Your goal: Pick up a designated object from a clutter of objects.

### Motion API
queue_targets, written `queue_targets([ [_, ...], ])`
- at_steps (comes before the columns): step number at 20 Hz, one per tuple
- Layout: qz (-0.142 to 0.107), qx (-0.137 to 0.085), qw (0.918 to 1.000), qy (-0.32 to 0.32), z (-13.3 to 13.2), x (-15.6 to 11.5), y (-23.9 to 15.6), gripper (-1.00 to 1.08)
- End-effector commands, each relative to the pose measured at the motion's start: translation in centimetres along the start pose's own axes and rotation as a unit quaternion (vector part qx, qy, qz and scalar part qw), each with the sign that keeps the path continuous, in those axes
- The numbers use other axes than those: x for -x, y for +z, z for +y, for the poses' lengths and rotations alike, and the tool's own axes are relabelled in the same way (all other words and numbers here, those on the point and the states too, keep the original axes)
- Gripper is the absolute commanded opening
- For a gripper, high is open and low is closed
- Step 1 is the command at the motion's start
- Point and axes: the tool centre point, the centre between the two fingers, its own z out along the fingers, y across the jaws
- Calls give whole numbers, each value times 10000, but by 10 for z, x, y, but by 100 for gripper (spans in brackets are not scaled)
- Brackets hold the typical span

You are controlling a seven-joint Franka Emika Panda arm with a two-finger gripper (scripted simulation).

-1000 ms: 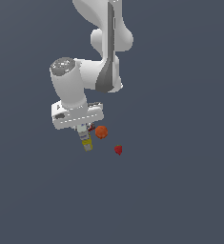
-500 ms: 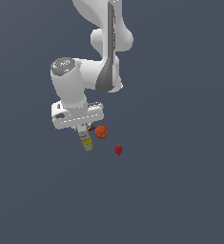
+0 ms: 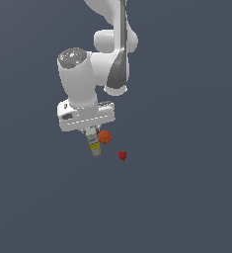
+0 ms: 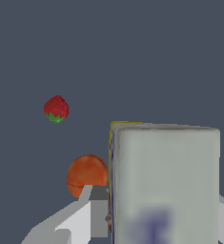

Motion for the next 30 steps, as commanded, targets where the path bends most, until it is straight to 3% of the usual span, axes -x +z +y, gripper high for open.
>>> queue_targets([
  [1,3,5,10000,-2,-12,-10,-16,-100],
  [17,2,4,10000,-2,-110,-96,-144,-100],
  [30,4,-5,10000,-3,-165,-150,-218,-100],
])
